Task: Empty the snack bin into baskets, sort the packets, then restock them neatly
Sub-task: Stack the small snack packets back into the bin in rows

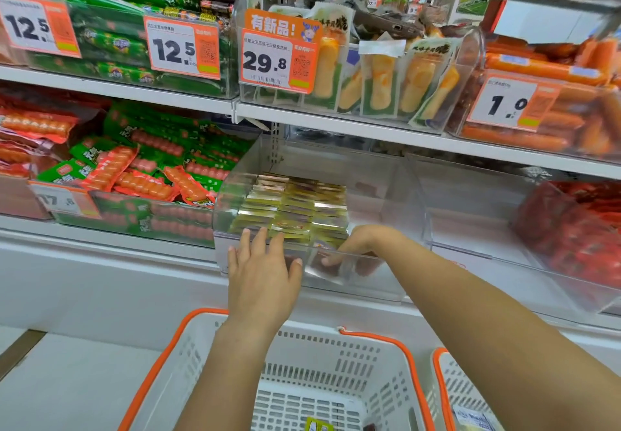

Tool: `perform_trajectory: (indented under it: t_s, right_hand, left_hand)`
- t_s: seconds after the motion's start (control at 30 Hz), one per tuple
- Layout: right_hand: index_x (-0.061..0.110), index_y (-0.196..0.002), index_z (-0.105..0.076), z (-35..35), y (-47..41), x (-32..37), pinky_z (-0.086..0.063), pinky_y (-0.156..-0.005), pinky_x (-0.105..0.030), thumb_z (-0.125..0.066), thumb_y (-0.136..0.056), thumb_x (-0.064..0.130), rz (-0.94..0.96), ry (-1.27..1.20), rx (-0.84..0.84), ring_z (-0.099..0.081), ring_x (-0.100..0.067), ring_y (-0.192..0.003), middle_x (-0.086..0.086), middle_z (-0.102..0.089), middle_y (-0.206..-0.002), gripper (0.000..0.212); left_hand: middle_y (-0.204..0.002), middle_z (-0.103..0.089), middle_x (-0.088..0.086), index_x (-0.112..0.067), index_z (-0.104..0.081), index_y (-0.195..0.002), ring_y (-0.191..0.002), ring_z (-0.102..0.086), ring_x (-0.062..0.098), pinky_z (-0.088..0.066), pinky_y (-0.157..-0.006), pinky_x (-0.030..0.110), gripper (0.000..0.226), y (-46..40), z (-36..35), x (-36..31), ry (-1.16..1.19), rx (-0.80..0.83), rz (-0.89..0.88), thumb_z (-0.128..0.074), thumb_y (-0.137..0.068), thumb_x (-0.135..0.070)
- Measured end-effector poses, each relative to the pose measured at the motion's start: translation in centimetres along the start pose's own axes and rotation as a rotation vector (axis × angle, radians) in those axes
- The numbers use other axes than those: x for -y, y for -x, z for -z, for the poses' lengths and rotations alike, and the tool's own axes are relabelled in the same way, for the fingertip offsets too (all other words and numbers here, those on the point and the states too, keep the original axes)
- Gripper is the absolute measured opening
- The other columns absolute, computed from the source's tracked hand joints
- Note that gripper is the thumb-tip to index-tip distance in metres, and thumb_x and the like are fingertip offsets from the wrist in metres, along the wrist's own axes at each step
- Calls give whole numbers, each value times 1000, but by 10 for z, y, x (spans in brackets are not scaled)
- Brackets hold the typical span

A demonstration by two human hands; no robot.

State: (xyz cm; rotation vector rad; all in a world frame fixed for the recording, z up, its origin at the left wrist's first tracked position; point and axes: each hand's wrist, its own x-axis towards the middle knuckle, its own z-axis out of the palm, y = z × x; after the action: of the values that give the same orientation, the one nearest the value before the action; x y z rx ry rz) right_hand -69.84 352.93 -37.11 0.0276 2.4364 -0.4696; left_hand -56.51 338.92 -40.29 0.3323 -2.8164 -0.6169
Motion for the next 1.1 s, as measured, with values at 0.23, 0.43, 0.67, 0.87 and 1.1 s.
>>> perform_trajectory:
  t_s: [0.23,0.43,0.67,0.87,1.1]
  right_hand:
    - [5,-131,-50,-4,4,10,-47,-101,-34,-73,-81,39,54,-90,47,-57,-24,-119,-10,-53,-138,64]
    - [-1,-123,-56,5,2,-4,-54,-92,-36,-81,-75,27,8,-3,29,-69,-23,-97,-18,-68,-113,61]
    - [5,-81,-59,-1,1,-9,-57,-86,-36,-79,-77,29,84,-40,-99,-68,-23,-79,-14,-71,-91,32]
    - [8,-111,-63,6,18,-31,-53,-77,-29,-70,-81,47,166,-130,-203,-65,-15,-80,-7,-71,-99,49]
    - [15,-84,-67,-57,84,-80,-52,-71,-25,-56,-92,15,712,-669,-615,-66,-11,-65,-3,-70,-68,13]
  left_hand:
    - [-159,-15,0,-24,-25,-149,-148,1,23,-2,-118,43,56,0,1,1,3,-1,-7,-37,-98,-44]
    - [-159,-15,-1,-25,-24,-149,-148,2,22,-2,-118,43,56,-1,2,4,2,22,-19,-39,-98,-42]
    - [-159,-13,0,-24,-23,-150,-148,3,22,-1,-118,43,57,0,1,6,-1,27,-34,-40,-98,-41]
    - [-160,-12,7,-21,-27,-149,-147,-3,22,-8,-119,40,57,9,15,-6,112,-29,-48,-45,-97,-37]
    - [-119,-63,-15,-31,-58,-124,-109,-58,0,-44,-96,22,31,49,40,-8,573,394,-172,-55,-93,-37]
